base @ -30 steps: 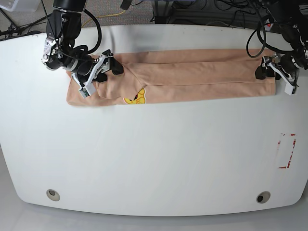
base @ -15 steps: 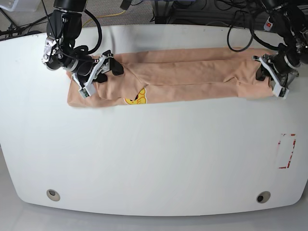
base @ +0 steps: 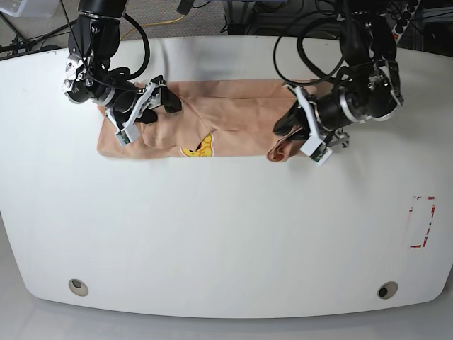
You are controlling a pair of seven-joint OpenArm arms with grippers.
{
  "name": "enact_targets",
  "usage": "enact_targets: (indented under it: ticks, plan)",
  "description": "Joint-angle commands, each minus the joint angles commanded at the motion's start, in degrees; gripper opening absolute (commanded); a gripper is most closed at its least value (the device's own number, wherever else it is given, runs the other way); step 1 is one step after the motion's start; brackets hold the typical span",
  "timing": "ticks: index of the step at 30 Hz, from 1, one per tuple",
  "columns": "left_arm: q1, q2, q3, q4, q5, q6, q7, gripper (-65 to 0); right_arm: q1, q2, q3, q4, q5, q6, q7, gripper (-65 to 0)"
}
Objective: Fold the T-shirt properly
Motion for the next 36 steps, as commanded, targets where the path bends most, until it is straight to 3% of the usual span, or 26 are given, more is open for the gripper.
enact_targets:
  ticks: [7,9,12,14,16,19,23,27,30,32,36]
  plan:
    - [-1.9,3.3,6.1,-3.9,8.5,0.2,0.0,-57.6,-0.3,0.0,0.2,0.1,0.0,0.00,0.0,-21.4]
    - [-1.9,3.3,7.4,-4.3,9.0,0.3,0.0,-53.3,-0.3,0.0,0.3,0.1,0.0,0.00,0.0,-21.4]
    - [-2.0,3.3,8.5,-4.4,9.1,0.4,0.0,-40.8,-0.4,0.0,0.3,0.2,0.1,0.00,0.0,-21.4]
    - [-2.5,3.3,9.1,-4.3,9.1,2.1,0.0,-33.5,-0.4,-0.1,0.3,0.2,0.1,0.00,0.0,-21.4]
    - [-3.3,3.3,11.5,-4.0,8.8,5.5,0.0,-27.5,-0.4,-0.1,0.3,0.2,0.4,0.00,0.0,-21.4]
    - [-4.3,3.3,18.0,-1.3,8.8,10.5,0.0,-25.3,-0.3,-0.1,0.4,0.3,0.5,0.00,0.0,-21.4]
    - [-4.3,3.1,23.1,2.6,8.8,11.5,0.0,-23.3,0.1,-0.1,0.4,0.4,0.6,0.00,0.0,-21.4]
    - [-4.2,1.2,18.9,3.1,9.1,11.5,0.0,-23.6,0.4,-0.3,4.7,4.2,0.7,0.00,-0.5,-21.4]
    - [-3.8,-2.0,12.0,2.9,9.1,11.5,0.0,-23.6,0.8,-0.2,9.6,7.3,3.7,0.00,-2.6,-21.1]
    - [-2.4,-5.8,8.1,2.8,8.9,11.5,-0.1,-23.6,1.1,0.1,14.6,7.5,8.4,0.00,-4.3,-20.6]
    - [0.1,-10.2,3.7,2.7,8.9,11.5,-0.4,-23.6,2.1,2.4,21.6,5.5,11.5,0.00,-6.0,-20.1]
